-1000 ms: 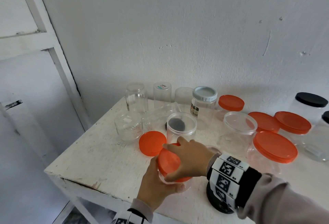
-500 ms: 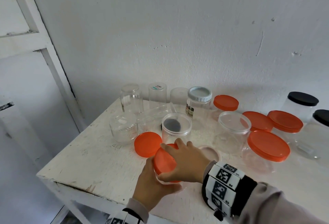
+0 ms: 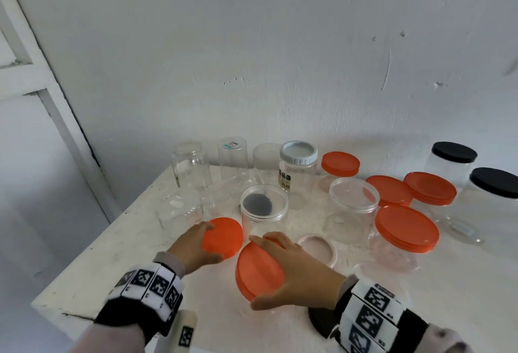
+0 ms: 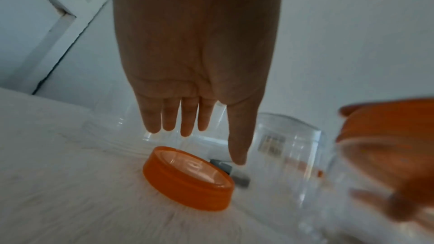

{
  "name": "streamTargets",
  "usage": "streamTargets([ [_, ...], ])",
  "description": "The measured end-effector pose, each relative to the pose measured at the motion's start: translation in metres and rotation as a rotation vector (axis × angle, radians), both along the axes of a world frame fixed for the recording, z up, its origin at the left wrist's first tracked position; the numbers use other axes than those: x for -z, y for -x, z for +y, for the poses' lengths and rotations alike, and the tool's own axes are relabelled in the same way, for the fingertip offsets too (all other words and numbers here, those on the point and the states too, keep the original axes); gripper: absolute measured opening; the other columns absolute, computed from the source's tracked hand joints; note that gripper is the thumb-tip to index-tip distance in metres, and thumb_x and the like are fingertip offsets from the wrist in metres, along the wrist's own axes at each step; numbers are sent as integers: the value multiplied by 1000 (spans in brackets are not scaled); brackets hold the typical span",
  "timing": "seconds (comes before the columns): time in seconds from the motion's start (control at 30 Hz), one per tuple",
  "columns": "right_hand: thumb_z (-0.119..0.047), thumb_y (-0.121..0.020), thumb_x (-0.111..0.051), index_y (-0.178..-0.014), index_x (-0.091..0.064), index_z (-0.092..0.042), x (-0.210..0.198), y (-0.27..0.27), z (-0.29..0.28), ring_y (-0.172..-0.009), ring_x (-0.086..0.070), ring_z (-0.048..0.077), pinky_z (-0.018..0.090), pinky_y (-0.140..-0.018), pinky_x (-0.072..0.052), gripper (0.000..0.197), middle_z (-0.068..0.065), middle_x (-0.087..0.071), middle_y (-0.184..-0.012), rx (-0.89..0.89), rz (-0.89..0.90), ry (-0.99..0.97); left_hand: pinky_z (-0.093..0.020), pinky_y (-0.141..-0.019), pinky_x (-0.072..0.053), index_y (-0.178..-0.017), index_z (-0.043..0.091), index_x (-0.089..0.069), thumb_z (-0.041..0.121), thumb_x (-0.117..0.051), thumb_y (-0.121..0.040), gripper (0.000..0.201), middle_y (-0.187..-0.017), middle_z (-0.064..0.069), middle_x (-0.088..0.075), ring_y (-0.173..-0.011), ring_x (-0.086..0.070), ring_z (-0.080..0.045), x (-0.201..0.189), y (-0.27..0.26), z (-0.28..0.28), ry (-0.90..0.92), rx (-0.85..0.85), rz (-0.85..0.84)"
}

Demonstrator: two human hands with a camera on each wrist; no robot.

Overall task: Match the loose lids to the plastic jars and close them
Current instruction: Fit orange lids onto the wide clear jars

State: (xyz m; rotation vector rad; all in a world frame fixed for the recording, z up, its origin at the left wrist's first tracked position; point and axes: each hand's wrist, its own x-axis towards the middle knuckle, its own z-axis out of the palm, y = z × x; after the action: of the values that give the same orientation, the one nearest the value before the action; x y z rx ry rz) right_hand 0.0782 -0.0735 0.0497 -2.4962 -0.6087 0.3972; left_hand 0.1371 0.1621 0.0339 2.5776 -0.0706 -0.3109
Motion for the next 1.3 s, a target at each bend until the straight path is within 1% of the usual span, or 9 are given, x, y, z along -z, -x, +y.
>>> streamTargets([
  [0.2, -62, -59, -78, -136, -18, -61, -23, 29, -64, -115, -33, -12, 12, -91, -35, 98, -45, -16, -125, 232, -65, -238, -36, -111, -30, -148, 13, -16, 43, -67, -83, 88, -152, -10, -24, -136, -33, -26, 12, -33, -9, -170, -4, 30],
  [0.3, -54, -61, -83, -130, -24, -61, -27, 46, -108, -115, -33, -18, 6, -85, -37, 91, -45, -21, -124, 355, -79, -255, -36, -112, -29, -149, 14, -13, 50, -65, -82, 92, -153, -9, -22, -138, -31, -26, 17, -38, -13, -226, -3, 39],
  [0.43, -73, -43, -76, -132, -24, -57, -28, 68, -162, -118, -42, 6, 25, -93, -42, 104, -28, -29, -130, 511, 16, -130, -34, -111, -30, -148, 16, -15, 53, -67, -78, 95, -150, -9, -27, -137, -32, -26, 21, -41, -20, -272, 5, 57],
  [0.53, -76, -35, -70, -130, -34, -52, -26, 76, -202, -108, -48, 7, 30, -87, -44, 104, -18, -39, -126, 649, 19, -64, -32, -110, -30, -148, 20, -14, 53, -67, -77, 95, -150, -8, -27, -137, -31, -27, 22, -40, -26, -323, 8, 70],
  [0.63, -64, -46, -84, -130, -38, -49, -18, 71, -238, -102, -49, 16, 34, -81, -44, 97, -10, -39, -120, 797, 24, 21, -33, -111, -30, -148, 21, -12, 54, -65, -78, 94, -149, -9, -27, -136, -30, -28, 20, -39, -29, -399, 12, 67],
  [0.83, -53, -61, -84, -139, -36, -34, 6, 40, -279, -123, -35, 42, 52, -94, -39, 93, 10, -38, -136, 1117, -81, 128, -36, -108, -29, -149, 25, -9, 57, -59, -80, 91, -145, -10, -26, -135, -25, -31, 14, -32, -37, -501, -12, 82],
  [1.0, -51, -70, -79, -142, -35, -23, 10, 22, -280, -126, -32, 44, 56, -98, -34, 89, 15, -36, -139, 1191, -97, 96, -37, -108, -28, -149, 23, -7, 60, -58, -79, 94, -148, -10, -28, -136, -23, -32, 12, -28, -37, -516, -23, 110],
  [1.13, -53, -75, -73, -141, -36, -22, 4, 18, -271, -129, -30, 41, 55, -103, -31, 82, 14, -34, -142, 1218, -94, 123, -40, -104, -33, -146, 25, -11, 66, -63, -71, 100, -144, -8, -29, -134, -25, -30, 14, -25, -32, -476, -24, 115],
  [1.3, -43, -81, -71, -139, -44, -16, -12, 12, -230, -138, -24, 37, 53, -113, -20, 69, 17, -34, -148, 1104, -331, 124, -42, -105, -34, -146, 28, -10, 68, -68, -65, 108, -144, -8, -29, -133, -27, -29, 9, -18, -22, -331, -22, 149],
])
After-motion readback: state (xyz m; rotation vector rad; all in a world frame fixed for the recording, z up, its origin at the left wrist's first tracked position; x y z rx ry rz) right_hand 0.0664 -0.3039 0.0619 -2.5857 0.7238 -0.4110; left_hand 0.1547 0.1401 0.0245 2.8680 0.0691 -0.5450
